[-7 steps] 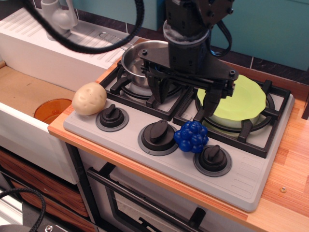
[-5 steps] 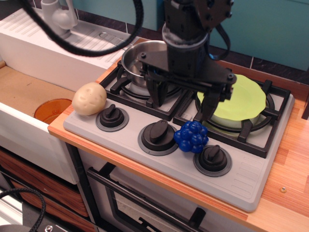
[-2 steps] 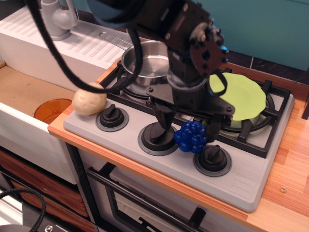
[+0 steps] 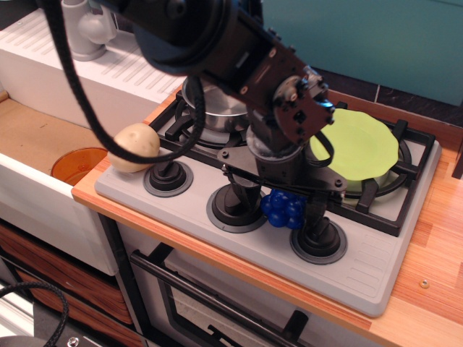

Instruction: Put blueberry on plate and potato in pot or pan on stove

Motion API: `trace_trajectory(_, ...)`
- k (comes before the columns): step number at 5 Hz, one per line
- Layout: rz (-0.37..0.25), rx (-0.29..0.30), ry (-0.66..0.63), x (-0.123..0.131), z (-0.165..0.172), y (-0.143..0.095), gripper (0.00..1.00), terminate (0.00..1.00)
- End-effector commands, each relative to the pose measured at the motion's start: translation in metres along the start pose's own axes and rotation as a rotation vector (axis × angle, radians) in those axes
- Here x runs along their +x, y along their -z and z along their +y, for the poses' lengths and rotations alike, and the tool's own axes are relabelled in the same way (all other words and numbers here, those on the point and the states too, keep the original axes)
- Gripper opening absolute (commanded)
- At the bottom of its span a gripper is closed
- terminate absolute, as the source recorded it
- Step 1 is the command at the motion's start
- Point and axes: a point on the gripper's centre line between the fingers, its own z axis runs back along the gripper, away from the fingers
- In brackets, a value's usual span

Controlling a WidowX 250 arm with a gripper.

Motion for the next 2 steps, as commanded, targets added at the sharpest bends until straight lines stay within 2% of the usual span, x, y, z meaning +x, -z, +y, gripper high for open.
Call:
trace_trajectory(1, -0.025, -0.022, 0.019, -0.0014, -0.0049, 0.0029, 0.0, 0.0)
trace_trajectory(2, -0.015, -0.024, 0.027, -0.0002, -0.0048, 0.0013, 0.0, 0.0)
